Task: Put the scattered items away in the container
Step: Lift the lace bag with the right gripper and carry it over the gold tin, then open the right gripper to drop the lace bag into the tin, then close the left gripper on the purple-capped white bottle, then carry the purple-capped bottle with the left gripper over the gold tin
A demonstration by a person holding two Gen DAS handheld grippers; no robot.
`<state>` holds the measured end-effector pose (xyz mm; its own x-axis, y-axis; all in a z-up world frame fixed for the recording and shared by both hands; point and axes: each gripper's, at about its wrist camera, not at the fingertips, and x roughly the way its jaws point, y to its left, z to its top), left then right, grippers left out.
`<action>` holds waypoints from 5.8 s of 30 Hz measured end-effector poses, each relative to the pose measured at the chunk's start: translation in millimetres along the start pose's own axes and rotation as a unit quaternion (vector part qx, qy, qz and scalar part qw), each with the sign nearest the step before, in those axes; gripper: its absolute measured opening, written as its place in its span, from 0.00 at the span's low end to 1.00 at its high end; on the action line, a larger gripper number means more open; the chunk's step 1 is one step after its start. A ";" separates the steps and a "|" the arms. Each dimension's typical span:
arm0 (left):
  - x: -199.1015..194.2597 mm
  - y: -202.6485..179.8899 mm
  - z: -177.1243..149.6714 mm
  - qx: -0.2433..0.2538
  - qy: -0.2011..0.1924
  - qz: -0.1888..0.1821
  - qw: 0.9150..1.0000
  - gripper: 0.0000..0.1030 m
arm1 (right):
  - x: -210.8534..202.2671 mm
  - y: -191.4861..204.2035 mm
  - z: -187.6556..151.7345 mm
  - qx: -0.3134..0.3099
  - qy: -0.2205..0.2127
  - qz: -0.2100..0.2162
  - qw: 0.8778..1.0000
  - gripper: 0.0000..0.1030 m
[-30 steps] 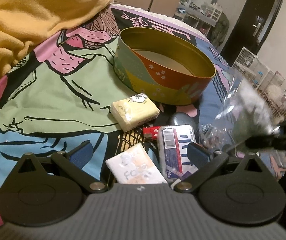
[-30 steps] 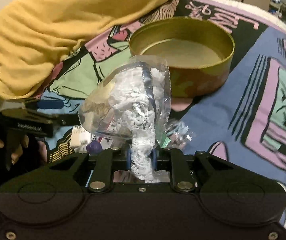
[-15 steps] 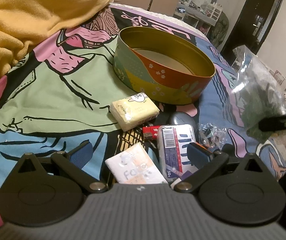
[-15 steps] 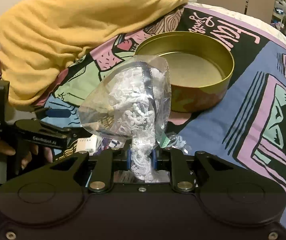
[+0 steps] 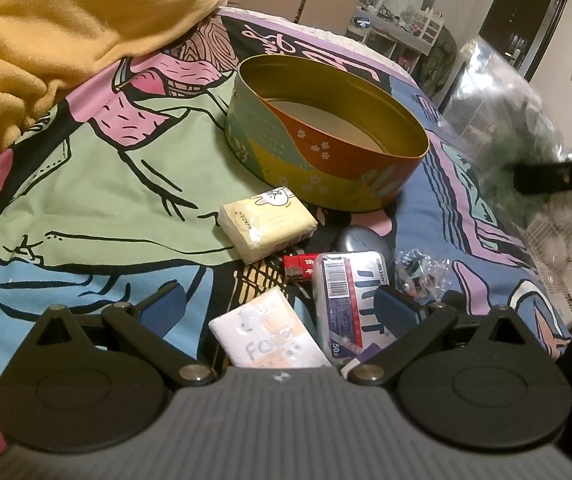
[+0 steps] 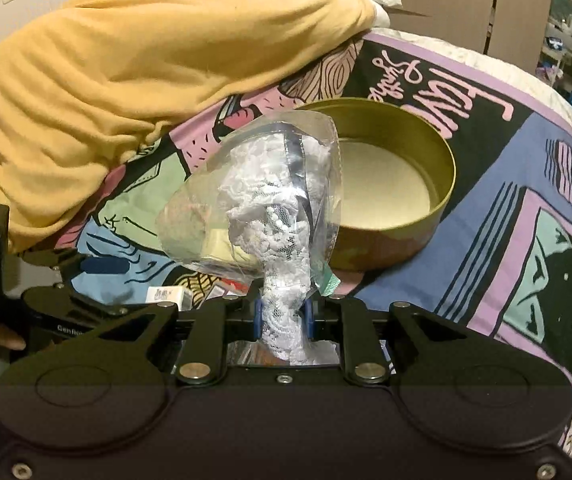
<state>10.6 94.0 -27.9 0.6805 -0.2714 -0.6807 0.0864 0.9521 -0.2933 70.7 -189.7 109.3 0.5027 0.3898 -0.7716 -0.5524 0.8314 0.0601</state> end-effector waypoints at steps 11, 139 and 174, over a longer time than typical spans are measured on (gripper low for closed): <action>1.0 -0.2 0.2 -0.003 -0.002 -0.005 1.000 1.00 | 8.4 0.0 15.9 -0.004 0.001 0.003 1.000 0.17; -48.1 -72.2 23.5 0.107 0.037 0.028 0.993 0.29 | 57.7 -85.7 -97.3 0.173 -0.006 0.029 0.984 0.97; -55.4 -89.7 106.3 0.115 0.026 0.045 0.992 0.29 | 65.4 -86.6 -97.2 0.177 0.005 0.047 0.983 0.97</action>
<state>42.5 38.6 107.5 0.6548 -0.1851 -0.7328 0.1945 0.9782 -0.0732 86.7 -274.7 -7.9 0.4524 0.4689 -0.7586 -0.3294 0.8783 0.3465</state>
